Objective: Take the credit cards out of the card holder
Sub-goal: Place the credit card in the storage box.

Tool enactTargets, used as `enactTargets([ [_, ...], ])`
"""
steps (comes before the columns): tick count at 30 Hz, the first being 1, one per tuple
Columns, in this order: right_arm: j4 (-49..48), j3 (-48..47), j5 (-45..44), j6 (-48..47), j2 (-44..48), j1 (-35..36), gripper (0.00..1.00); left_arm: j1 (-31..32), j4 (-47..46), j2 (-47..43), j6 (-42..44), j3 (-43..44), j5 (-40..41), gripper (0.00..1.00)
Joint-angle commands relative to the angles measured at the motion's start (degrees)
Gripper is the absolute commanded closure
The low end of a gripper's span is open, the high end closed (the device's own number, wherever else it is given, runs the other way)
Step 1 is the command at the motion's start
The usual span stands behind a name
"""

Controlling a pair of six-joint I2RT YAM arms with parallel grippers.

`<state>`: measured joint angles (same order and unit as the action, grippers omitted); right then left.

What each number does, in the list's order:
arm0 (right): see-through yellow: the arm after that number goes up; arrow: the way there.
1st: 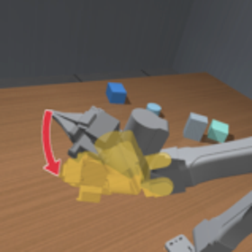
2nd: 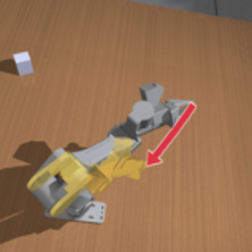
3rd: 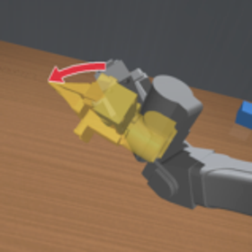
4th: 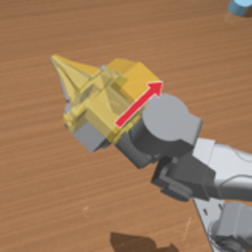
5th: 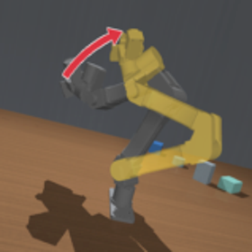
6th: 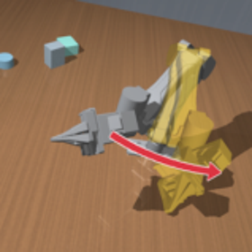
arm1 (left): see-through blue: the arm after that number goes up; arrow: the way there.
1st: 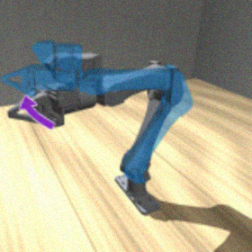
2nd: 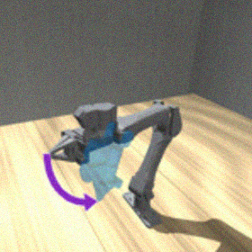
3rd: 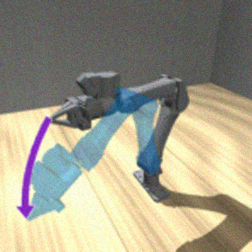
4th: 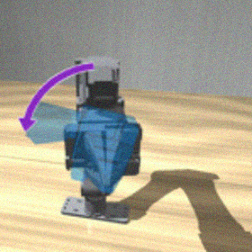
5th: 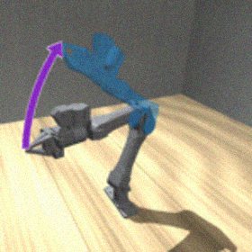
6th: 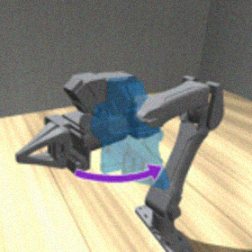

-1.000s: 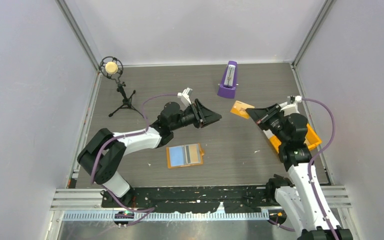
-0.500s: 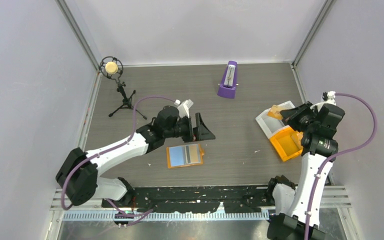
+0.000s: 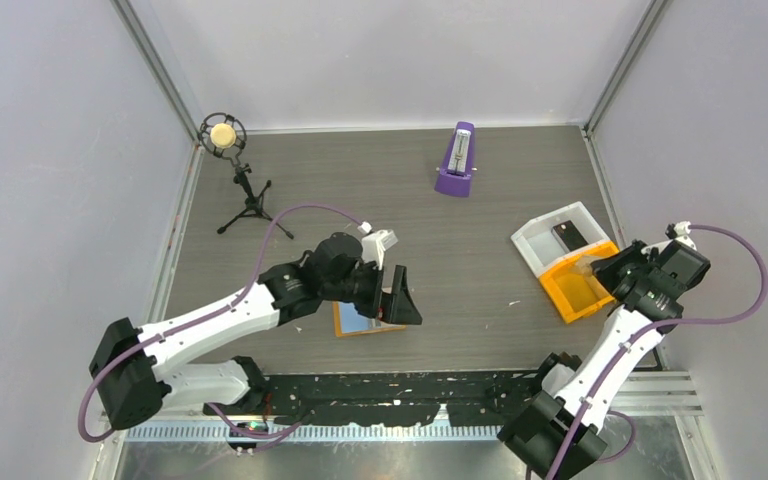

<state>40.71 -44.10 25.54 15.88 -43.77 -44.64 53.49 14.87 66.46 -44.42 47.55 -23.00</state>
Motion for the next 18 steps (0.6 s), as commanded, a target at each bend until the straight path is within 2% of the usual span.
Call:
enactTargets([
  [1,-3.56,-1.04,-0.62,-3.86,-1.42,-2.44,0.95,-0.15,5.01,-2.87,3.63,1.32,1.37,0.11],
  [8,-5.61,0.06,3.47,-3.28,-3.52,-9.21,0.94,-0.15,10.76,-6.35,7.30,3.07,4.03,0.11],
  [18,-10.45,1.87,4.40,-2.55,-6.51,-10.29,0.92,-0.15,13.47,-7.93,9.88,5.14,5.47,0.11],
])
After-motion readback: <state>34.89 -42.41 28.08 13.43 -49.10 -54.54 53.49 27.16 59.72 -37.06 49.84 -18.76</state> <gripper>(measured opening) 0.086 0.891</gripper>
